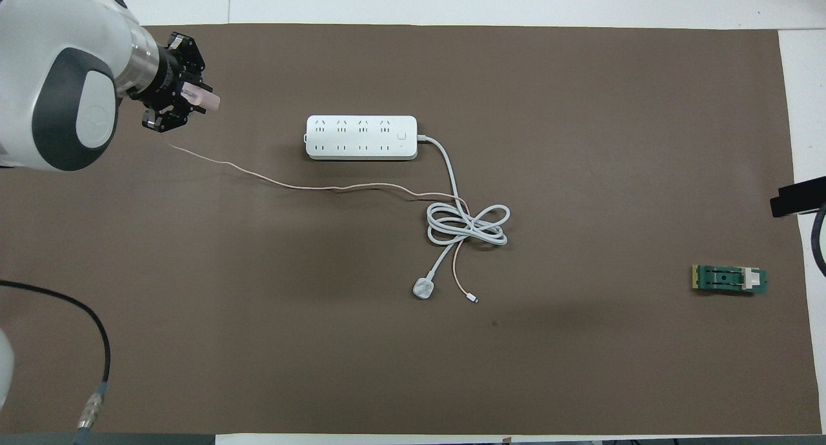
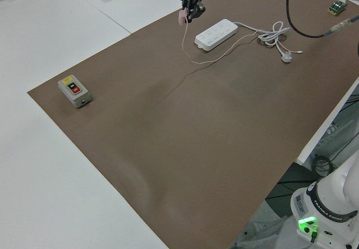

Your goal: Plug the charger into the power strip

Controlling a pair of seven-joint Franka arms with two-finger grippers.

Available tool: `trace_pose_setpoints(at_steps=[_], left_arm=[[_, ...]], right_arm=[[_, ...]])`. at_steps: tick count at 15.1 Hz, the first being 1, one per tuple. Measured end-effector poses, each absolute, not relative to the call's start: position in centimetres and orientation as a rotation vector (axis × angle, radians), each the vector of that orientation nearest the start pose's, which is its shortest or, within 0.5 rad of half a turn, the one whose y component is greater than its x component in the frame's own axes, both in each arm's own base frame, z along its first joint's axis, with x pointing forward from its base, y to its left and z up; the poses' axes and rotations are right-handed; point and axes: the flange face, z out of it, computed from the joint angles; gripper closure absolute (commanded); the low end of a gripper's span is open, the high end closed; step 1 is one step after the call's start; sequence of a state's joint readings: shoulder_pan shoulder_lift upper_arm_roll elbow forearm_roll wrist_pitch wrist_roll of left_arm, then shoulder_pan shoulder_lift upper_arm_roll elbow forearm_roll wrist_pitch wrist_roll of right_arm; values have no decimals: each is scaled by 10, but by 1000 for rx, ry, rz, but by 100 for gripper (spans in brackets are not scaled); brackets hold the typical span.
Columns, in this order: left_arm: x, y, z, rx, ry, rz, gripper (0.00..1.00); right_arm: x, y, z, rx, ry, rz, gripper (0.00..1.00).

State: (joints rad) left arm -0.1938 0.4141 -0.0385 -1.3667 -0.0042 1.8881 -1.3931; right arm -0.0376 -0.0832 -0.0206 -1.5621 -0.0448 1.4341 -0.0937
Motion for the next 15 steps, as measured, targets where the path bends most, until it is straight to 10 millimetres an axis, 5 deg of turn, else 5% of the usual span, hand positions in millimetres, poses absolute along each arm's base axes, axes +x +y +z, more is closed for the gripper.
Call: trace_pose_setpoints(at_steps=[4,8,12,15], left_arm=[[701,-213,448,-2560,-1817,-70,100],[697,-270,407,-2492,-1841,-45,100],[685,-298,411,-2476,-1860,-42,100],[685,-299,414,-2419,-1939,-49,100]], right_arm=[[512,-36,662,-3179,-47,74,0],[512,-34,663,-3180,-53,71,0],[511,-34,664,-3180,-53,67,0],[510,-34,665,-3180,-53,64,0]])
